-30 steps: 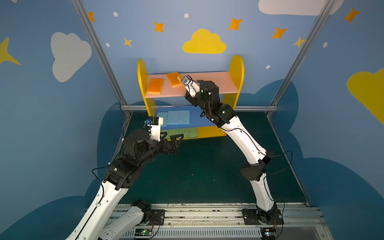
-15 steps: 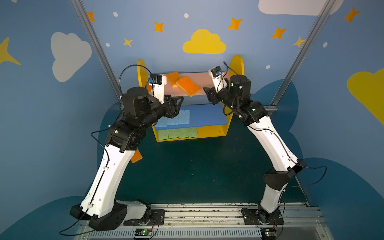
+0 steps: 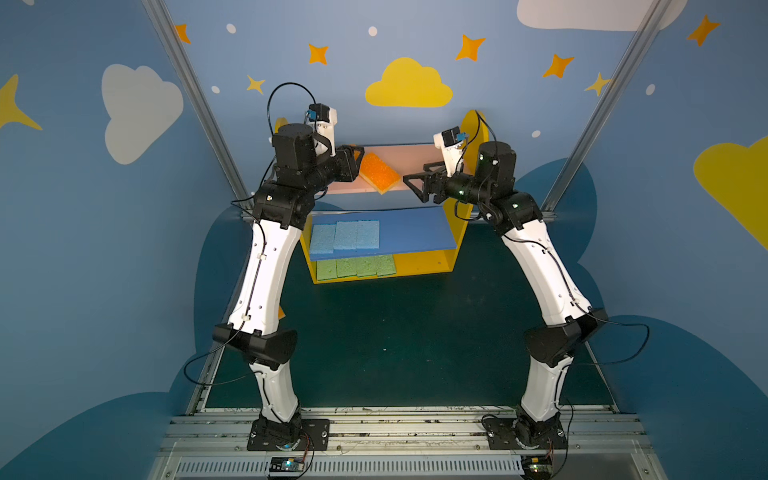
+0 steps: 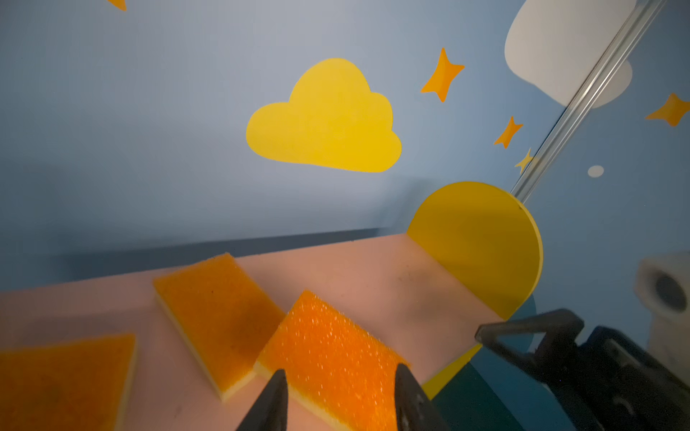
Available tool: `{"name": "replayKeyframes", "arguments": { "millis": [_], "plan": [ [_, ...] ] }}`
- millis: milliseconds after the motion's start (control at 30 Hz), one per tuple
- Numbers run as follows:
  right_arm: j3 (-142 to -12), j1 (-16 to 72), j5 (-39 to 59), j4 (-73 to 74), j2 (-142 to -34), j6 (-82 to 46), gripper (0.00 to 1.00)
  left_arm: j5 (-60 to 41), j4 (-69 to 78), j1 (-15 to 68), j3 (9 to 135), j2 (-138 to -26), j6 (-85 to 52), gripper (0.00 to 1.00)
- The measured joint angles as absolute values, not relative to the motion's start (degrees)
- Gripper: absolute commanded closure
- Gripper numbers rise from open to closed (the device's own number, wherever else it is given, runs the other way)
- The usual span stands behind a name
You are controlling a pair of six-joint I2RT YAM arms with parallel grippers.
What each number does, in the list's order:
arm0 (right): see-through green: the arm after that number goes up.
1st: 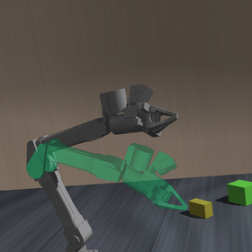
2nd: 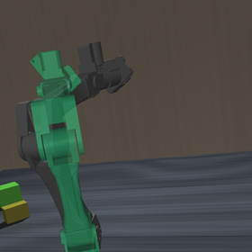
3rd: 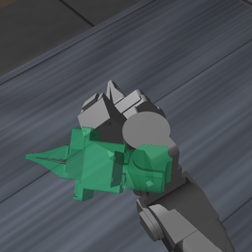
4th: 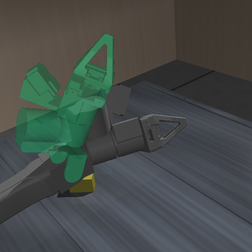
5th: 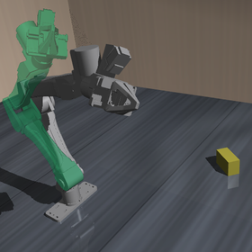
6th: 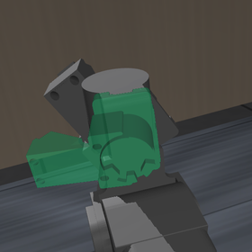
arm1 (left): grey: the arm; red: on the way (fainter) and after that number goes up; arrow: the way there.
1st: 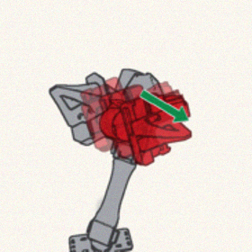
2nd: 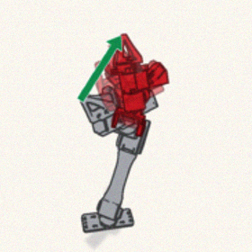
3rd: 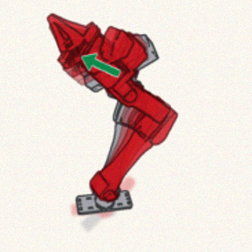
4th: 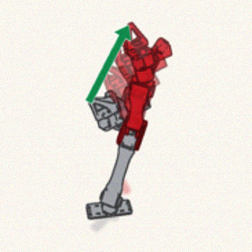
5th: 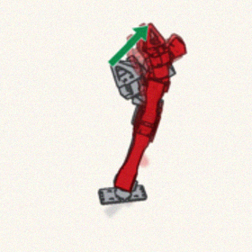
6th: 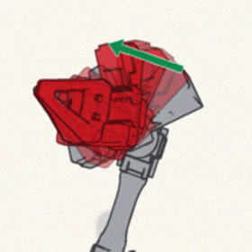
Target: Place and organize the cleaning sponges onto the shelf
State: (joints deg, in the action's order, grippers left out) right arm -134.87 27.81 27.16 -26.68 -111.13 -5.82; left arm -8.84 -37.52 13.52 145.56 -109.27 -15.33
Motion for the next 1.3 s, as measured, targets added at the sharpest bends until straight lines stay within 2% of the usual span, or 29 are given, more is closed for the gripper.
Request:
{"name": "replayKeyframes", "arguments": {
  "millis": [100, 267, 533, 1300],
  "plan": [
    [-136.59, 27.57, 30.46, -26.46, -114.02, -6.46, 0.12, -10.22, -37.74, 11.86, 150.65, -113.69, -16.32, 0.54],
    [-139.94, 28.05, 33.76, -26.20, -117.91, -6.59, 0.12, -12.80, -37.21, 8.69, 150.87, -115.94, -18.74, 0.54],
    [-143.59, 31.05, 33.87, -26.37, -121.08, -3.27, 0.11, -16.38, -35.31, 7.86, 151.26, -118.58, -20.88, 0.54],
    [-147.33, 36.71, 18.41, -27.73, -124.92, 8.88, 0.08, -19.51, -33.52, 8.71, 152.29, -121.14, -22.31, 0.54]
  ]
}}
